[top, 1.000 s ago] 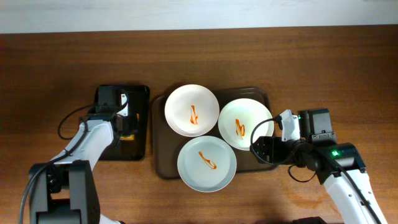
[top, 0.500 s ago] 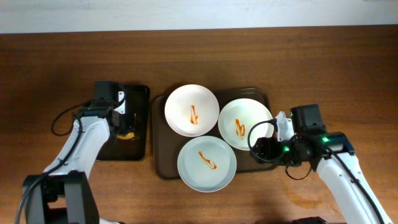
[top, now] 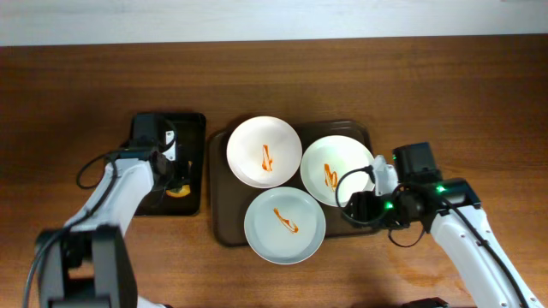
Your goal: Clean dirty plates on tray and stack at the side
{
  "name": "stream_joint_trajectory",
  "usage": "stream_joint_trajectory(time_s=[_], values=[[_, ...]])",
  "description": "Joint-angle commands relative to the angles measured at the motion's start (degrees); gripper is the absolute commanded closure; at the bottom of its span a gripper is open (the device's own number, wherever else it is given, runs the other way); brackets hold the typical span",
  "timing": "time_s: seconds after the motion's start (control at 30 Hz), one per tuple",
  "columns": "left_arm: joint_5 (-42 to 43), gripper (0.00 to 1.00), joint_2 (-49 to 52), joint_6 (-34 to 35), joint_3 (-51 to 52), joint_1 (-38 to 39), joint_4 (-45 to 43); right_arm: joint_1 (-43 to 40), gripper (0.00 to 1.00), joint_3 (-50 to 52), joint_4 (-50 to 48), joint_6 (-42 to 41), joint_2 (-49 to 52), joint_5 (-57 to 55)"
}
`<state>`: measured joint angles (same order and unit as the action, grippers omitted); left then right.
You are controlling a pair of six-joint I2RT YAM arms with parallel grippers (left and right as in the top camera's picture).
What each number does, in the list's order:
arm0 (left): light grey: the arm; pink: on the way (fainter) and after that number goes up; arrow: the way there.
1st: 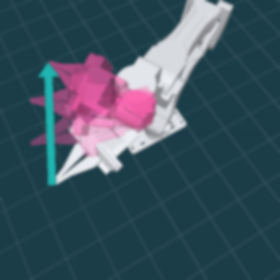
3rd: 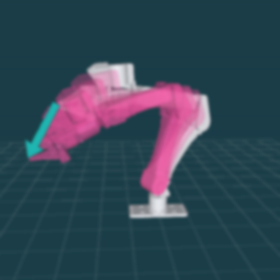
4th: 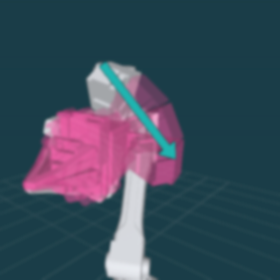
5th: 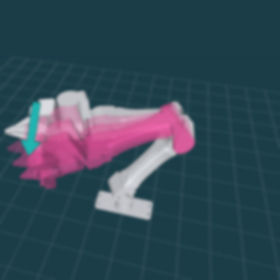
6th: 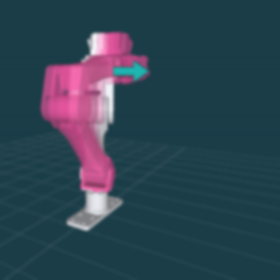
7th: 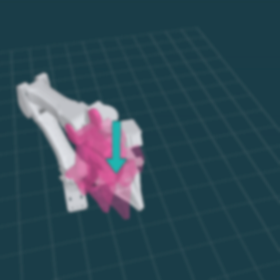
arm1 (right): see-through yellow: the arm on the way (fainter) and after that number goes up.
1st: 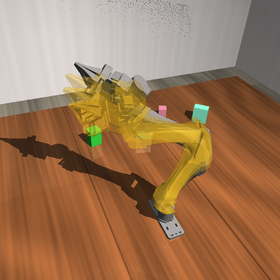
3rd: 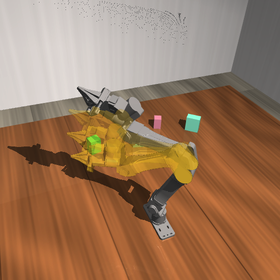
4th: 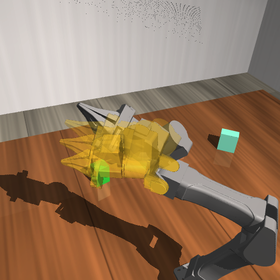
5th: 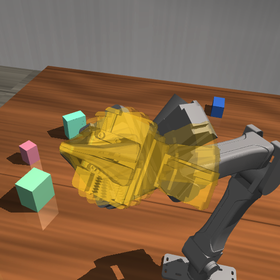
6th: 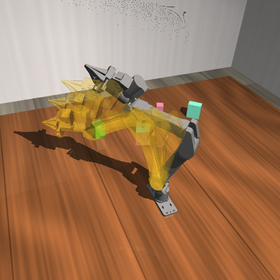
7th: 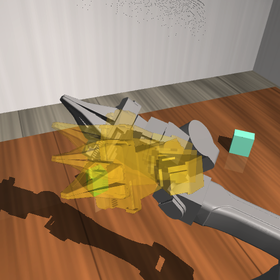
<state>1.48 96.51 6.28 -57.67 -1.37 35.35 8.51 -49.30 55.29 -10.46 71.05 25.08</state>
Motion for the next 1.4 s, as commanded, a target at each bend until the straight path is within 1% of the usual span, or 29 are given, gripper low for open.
stream_joint_trajectory(time_s=[0.0,0.03,0.13,0.17,0.2,0.23,0.27,0.3,0.4,0.47,0.57,0.67,0.77,0.8,0.9,0.93,0.97,1.0,1.07,1.1,1.37], values=[[5.2,1.0,-7.5,0.6,-1.5,0.1,3.1,3.9,0.4,-1.0,-1.9,0.2,2.9,1.2],[5.2,1.0,-7.8,0.6,-1.5,0.1,3.8,4.3,0.4,-1.0,-3.0,-0.8,4.6,1.3],[5.2,1.0,-7.8,0.6,-1.4,0.1,4.4,5.8,0.48,-1.0,-6.7,-2.1,11.4,1.6],[5.2,1.0,-7.8,0.6,-1.4,0.1,4.3,6.9,0.5,-1.0,-7.8,-2.1,13.5,1.5],[5.2,1.0,-7.8,0.6,-1.4,0.1,4.2,8.5,0.55,-1.0,-9.8,-2.1,16.0,1.5],[5.2,1.0,-7.8,0.6,-1.4,0.1,4.2,10.0,0.64,-1.0,-11.5,-2.1,17.9,1.2],[5.2,1.0,-7.8,0.6,-1.4,0.1,4.2,10.6,0.67,-1.0,-12.4,-2.4,19.2,1.2],[5.2,1.0,-7.8,0.6,-1.4,0.1,4.2,10.7,0.67,-1.0,-13.1,-4.3,20.6,0.3],[5.2,1.0,-7.8,0.6,-1.4,0.1,4.2,10.7,0.71,-1.0,-14.1,-5.1,23.3,-0.4],[5.2,1.0,-7.8,0.6,-1.4,0.1,4.2,10.7,0.79,-1.0,-14.6,-5.1,24.4,-0.4],[5.2,1.0,-7.8,0.6,-1.4,0.1,4.2,10.7,0.88,-1.0,-14.8,-5.1,25.0,-0.4],[5.2,1.0,-7.8,0.6,-1.4,0.1,4.2,10.7,0.96,-1.0,-15.3,-5.1,25.0,-0.4],[4.7,1.0,-7.8,0.6,-1.4,0.1,3.3,10.7,0.96,-1.0,-16.6,-5.1,25.0,-0.4],[3.5,1.0,-7.8,0.6,-1.4,0.1,1.7,10.7,0.96,-1.0,-16.8,-5.1,25.0,-0.4],[-2.9,1.0,-9.2,0.5,-1.4,0.1,-6.4,10.7,0.96,-1.0,-16.8,-5.1,25.0,-0.4],[-3.0,1.0,-10.3,0.5,-1.4,0.1,-10.9,10.7,0.96,-1.0,-16.8,-5.1,25.0,-0.4],[-3.1,1.0,-11.1,0.5,-1.4,0.1,-13.6,10.7,0.96,-1.0,-16.8,-5.1,25.0,-0.4],[-5.0,1.0,-12.0,0.5,-1.4,0.1,-16.6,10.7,0.96,-1.0,-16.8,-5.1,25.0,-0.4],[-7.5,1.0,-13.4,-0.7,-1.4,0.1,-20.5,10.7,0.96,-1.0,-16.8,-5.1,25.0,-0.5],[-7.5,1.0,-14.2,-1.4,-1.4,0.1,-22.2,10.7,0.96,-1.0,-16.8,-5.1,25.0,-0.5],[-7.5,1.0,-14.6,-1.4,-1.4,0.1,-22.7,10.7,0.96,-1.0,-17.2,-5.1,25.0,-0.4]])
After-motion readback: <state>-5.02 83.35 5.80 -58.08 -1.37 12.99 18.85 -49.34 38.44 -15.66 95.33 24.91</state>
